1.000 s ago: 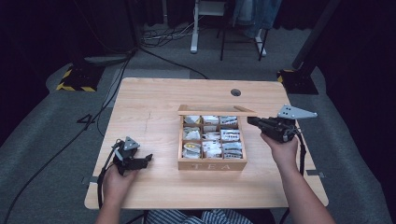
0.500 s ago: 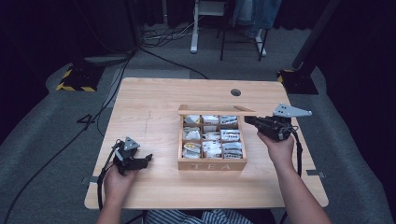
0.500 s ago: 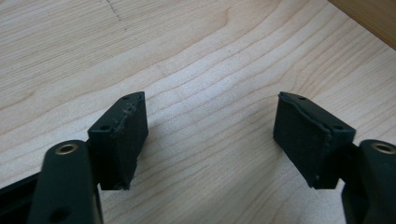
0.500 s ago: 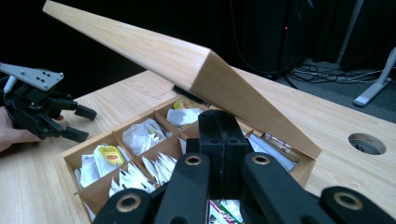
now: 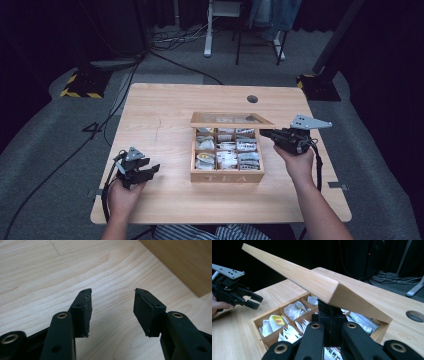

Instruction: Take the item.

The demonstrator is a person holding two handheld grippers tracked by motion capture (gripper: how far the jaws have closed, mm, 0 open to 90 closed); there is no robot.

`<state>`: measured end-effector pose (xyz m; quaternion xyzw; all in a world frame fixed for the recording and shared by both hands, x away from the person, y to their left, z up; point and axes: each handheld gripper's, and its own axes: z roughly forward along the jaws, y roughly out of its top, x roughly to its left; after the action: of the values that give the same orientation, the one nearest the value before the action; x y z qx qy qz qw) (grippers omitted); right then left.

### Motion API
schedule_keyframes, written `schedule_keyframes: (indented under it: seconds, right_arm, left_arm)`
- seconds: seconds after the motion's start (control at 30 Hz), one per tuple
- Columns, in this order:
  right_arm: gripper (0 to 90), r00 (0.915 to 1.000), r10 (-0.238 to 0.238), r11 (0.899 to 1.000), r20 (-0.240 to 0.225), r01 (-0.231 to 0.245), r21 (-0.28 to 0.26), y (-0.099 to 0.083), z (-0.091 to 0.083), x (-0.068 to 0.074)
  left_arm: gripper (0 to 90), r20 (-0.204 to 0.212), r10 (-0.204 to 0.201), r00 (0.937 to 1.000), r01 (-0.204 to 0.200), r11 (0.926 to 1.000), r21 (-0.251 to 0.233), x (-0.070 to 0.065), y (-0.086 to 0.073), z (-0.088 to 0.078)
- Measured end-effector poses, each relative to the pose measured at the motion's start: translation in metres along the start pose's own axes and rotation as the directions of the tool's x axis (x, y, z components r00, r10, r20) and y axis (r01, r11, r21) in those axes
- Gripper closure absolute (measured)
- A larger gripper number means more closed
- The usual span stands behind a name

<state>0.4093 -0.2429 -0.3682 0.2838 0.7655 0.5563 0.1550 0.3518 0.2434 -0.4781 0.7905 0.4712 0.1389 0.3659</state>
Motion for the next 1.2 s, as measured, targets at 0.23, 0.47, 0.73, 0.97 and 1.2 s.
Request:
schedule_keyframes:
  seconds: [0.23,0.47,0.73,0.97,1.2]
  right_arm:
    - [90.0,1.0,0.0,1.0,-0.001,0.0,-0.001,0.0,-0.002,0.001]
    - [90.0,1.0,0.0,1.0,-0.006,0.0,-0.003,0.0,-0.004,0.002]
    - [90.0,0.9999,0.001,1.0,-0.013,-0.001,-0.003,0.001,-0.005,0.001]
    - [90.0,0.9991,0.027,1.0,-0.033,-0.027,-0.01,0.0,-0.005,-0.001]
    - [90.0,0.9991,0.024,1.0,-0.036,-0.025,-0.011,0.001,-0.006,-0.002]
  left_arm:
    - [49.3,0.066,0.055,0.9963,-0.054,0.9983,-0.021,-0.011,0.008,-0.01]
    - [50.0,0.145,0.019,0.9893,-0.004,0.9949,-0.101,-0.007,0.015,-0.04]
    - [50.0,0.209,0.079,0.9746,-0.054,0.9906,-0.126,-0.031,0.036,-0.057]
    - [50.0,0.249,0.126,0.9603,-0.095,0.9864,-0.134,-0.06,0.056,-0.058]
    - [49.1,0.295,0.205,0.9333,-0.176,0.9768,-0.121,-0.093,0.076,-0.054]
